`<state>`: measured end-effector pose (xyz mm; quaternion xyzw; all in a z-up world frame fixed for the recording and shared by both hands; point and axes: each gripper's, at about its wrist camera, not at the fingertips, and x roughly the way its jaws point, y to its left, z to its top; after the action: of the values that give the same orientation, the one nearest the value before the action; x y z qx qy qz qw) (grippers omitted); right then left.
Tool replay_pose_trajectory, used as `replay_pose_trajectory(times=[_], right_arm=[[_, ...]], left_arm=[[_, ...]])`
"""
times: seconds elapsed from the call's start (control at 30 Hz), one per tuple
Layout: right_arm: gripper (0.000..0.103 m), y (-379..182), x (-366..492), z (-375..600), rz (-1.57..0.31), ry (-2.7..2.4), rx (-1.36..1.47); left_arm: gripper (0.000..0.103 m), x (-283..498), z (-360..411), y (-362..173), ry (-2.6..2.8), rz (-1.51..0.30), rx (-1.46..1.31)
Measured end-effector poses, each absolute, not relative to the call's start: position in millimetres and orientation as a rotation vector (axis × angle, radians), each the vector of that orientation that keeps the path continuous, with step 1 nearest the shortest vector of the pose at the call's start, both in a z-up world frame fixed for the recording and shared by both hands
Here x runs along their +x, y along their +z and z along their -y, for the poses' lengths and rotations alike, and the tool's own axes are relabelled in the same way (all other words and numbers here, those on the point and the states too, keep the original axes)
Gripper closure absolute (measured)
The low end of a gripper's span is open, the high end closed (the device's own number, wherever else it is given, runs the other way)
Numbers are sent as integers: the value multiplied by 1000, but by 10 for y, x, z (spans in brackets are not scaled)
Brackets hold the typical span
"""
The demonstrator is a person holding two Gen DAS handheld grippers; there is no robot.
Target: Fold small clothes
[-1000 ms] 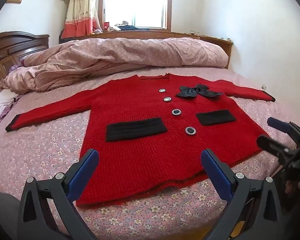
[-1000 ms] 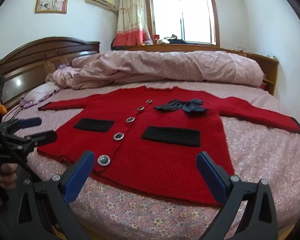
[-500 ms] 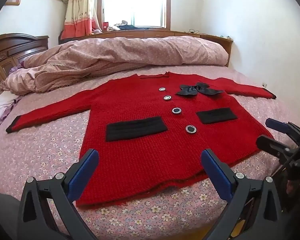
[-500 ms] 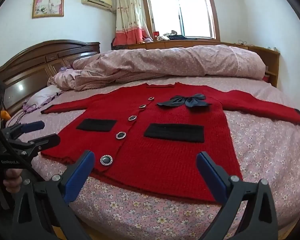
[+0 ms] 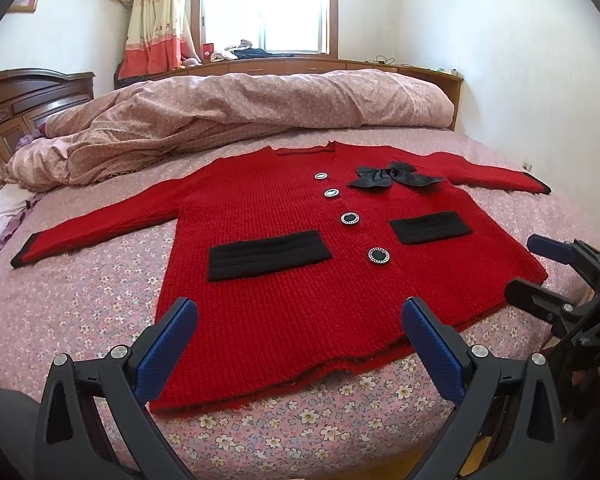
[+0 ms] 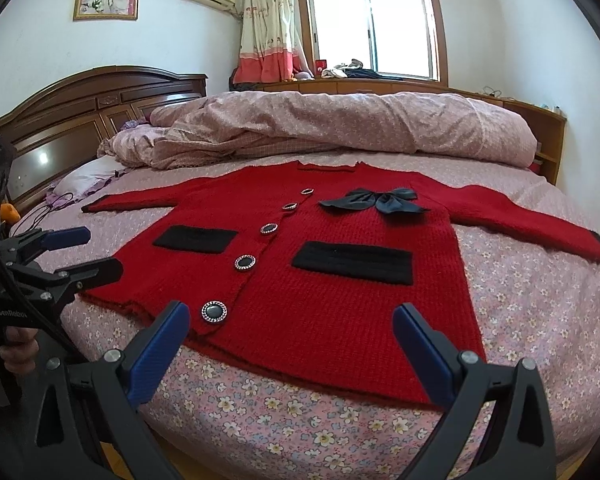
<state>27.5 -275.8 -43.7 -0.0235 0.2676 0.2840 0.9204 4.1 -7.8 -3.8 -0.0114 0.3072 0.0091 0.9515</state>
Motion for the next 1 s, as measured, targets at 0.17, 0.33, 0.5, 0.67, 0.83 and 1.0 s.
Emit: replay_pose_trajectory(times=[0.17,0.33,0.5,0.67,0.83,1.0], right_arm=[[0,-448,262,2718,-552,593,-64],[0,-455,258,2711,-552,595,-65],[0,-461,262,2712,-554,595,-66],[0,-462,261,2713,-552,589,-72],[0,-458,274,2722,-556,588,-68],[0,-458,274,2712,-556,589,-76]], left_arm=[[4,42,79,-50,19,-630,-24],[4,46,81,-56,16,-635,-26],[4,44,81,-51,13,-633,-27],[4,48,84,-50,14,-636,-31],[4,50,92,-59,16,-639,-28],[4,66,87,-82,18,-646,-34]])
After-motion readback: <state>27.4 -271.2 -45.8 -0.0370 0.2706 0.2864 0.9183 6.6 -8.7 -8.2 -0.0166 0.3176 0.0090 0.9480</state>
